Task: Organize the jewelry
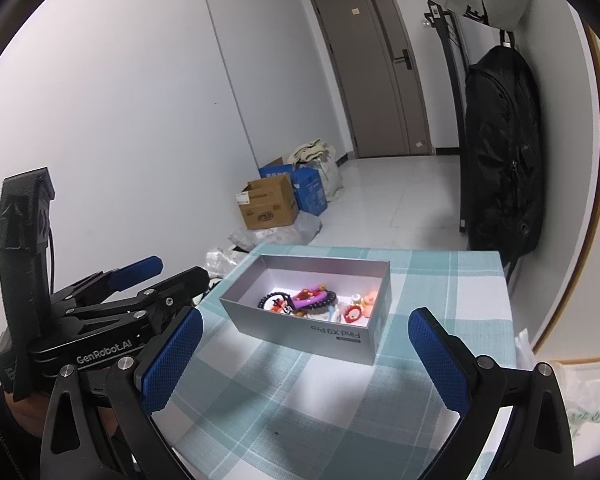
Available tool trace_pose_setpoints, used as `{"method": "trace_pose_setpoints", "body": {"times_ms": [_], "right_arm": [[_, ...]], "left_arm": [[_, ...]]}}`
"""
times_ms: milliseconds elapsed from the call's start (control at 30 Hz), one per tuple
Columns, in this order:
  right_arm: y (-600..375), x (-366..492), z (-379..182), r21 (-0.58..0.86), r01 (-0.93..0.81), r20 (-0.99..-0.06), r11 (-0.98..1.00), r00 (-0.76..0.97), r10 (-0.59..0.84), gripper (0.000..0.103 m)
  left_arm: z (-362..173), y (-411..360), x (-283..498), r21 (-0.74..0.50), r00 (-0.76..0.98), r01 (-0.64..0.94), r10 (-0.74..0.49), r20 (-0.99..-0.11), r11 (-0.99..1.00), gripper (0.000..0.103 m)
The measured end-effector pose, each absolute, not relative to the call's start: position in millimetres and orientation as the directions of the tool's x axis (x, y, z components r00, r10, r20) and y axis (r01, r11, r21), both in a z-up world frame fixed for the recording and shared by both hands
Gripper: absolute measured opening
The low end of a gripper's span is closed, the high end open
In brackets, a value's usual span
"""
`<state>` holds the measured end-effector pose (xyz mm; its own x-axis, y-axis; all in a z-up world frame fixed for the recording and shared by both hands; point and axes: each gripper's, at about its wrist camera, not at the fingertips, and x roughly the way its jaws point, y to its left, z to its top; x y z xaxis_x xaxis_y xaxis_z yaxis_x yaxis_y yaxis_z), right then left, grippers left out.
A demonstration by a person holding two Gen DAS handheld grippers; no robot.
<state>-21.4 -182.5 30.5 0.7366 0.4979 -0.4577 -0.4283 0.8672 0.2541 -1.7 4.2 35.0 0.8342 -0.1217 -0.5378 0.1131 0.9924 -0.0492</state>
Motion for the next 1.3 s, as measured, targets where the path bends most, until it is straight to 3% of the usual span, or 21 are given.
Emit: {"method": "trace_pose_setpoints", "body": {"times_ms": [1300], "right_arm": [[-179.1, -21.5, 27.8, 0.252, -0.422, -0.483, 0.871, 0.725, 0.491, 0.103]], "left_arm": [[33.5, 4.6, -1.2, -0.071, 0.821, 0.149, -0.163, -0.547, 0.986, 0.076]]}}
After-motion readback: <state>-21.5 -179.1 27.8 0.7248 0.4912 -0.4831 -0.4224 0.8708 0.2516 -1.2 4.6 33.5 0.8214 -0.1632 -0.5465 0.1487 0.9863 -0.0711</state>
